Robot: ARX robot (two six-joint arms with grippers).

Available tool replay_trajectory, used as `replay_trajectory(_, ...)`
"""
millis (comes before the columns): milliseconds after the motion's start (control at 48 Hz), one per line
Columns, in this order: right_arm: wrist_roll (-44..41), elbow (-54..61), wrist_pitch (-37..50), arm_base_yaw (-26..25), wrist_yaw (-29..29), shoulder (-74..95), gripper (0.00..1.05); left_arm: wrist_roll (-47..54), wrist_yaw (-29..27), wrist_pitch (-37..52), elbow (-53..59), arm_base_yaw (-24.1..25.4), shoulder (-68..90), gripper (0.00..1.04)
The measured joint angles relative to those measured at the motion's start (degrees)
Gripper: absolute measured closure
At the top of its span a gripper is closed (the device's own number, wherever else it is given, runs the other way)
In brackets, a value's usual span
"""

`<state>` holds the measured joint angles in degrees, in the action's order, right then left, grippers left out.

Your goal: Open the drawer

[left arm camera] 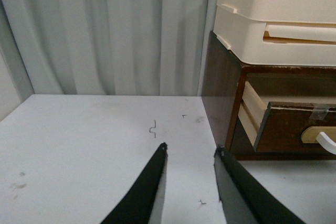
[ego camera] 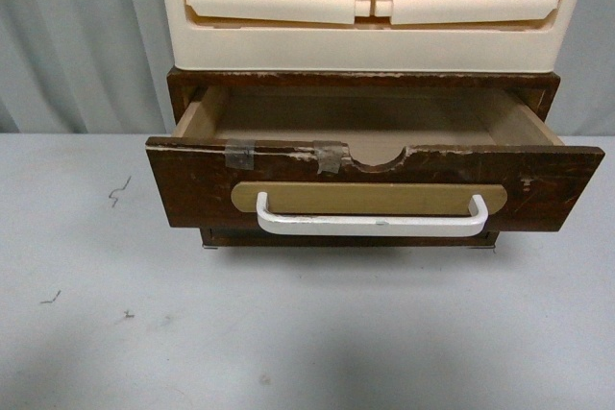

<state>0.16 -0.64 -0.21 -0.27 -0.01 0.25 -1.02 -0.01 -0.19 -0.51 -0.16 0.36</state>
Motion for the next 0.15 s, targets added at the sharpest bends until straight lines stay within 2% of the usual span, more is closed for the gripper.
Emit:
replay_trajectory(125,0.00,0.00,0.00,0.00,0.00,0.00,0.08,0.02,0.00,0.00,0.00,0.00,0.02,0.06)
replay_trajectory(146,0.02,0.00,0.00,0.00,0.00,0.00,0.06,0.02,0.00,0.00,0.00,0.00,0.02,0.07)
